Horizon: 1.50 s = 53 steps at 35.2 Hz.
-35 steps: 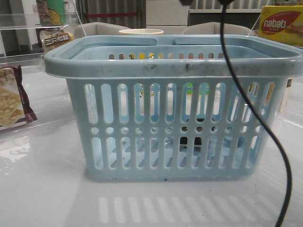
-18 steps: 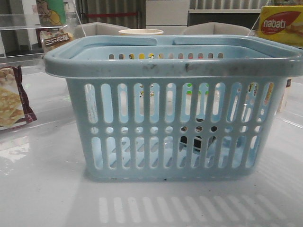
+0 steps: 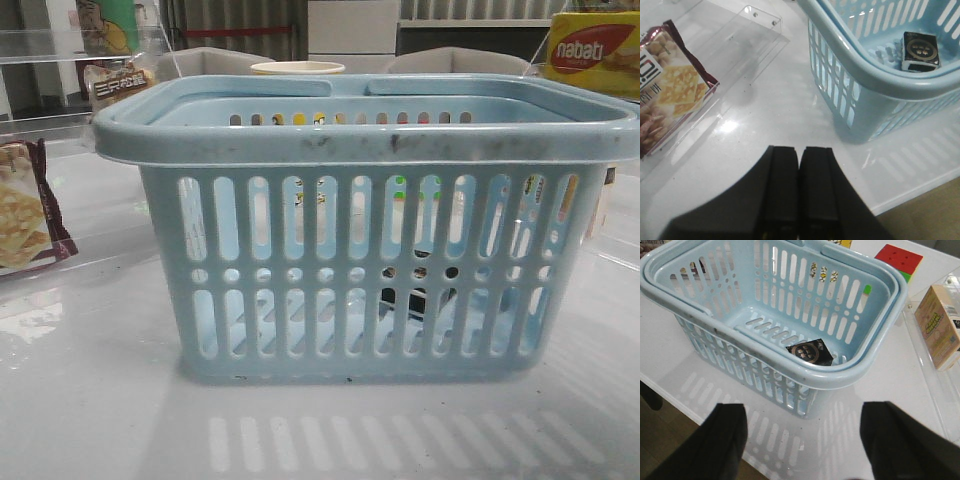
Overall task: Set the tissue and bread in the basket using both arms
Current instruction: 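Reach the left gripper to the shelf and grasp the wrapped bread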
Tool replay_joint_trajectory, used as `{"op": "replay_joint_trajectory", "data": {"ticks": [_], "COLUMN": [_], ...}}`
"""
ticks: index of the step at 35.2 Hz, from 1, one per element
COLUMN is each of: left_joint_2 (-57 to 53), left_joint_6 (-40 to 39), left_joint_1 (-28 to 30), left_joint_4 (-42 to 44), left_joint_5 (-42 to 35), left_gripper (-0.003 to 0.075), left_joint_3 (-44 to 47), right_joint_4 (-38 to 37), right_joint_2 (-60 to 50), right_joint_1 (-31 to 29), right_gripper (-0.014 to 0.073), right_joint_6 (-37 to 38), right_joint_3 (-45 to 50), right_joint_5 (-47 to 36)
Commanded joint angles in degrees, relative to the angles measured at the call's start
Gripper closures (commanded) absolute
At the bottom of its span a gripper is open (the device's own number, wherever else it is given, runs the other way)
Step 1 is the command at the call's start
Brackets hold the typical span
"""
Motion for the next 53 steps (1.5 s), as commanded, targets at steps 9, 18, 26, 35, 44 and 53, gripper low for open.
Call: {"op": "replay_joint_trajectory", "data": {"ticks": [9,18,26,35,44,53], "left_joint_2": [0.85,14.22,27.46,41.05,52.34,62.02], "left_joint_6": [-0.11,-0.11,-0.11,-0.11,-0.11,-0.11], "left_joint_1": [-0.32,2.08,5.44,7.91,11.18,11.69], "left_joint_4": [-0.5,2.17,3.49,5.71,6.2,6.09], "left_joint_5": [-10.0,-11.12,-12.85,-15.61,-16.84,-21.73], "left_gripper": [0.0612,0.0048,0.0047,0.0047,0.0048,0.0048], "left_joint_3": [-1.68,-9.98,-19.88,-32.04,-42.85,-50.82], "right_joint_4": [-0.4,-0.4,-0.4,-0.4,-0.4,-0.4], "right_joint_2": [0.16,0.16,0.16,0.16,0.16,0.16], "right_joint_1": [-0.07,-0.07,-0.07,-0.07,-0.07,-0.07], "right_gripper": [0.0025,0.0025,0.0025,0.0025,0.0025,0.0025], "right_joint_6": [-0.61,-0.61,-0.61,-0.61,-0.61,-0.61], "right_joint_3": [-1.42,-1.42,-1.42,-1.42,-1.42,-1.42], "right_joint_5": [-4.18,-4.18,-4.18,-4.18,-4.18,-4.18]}}
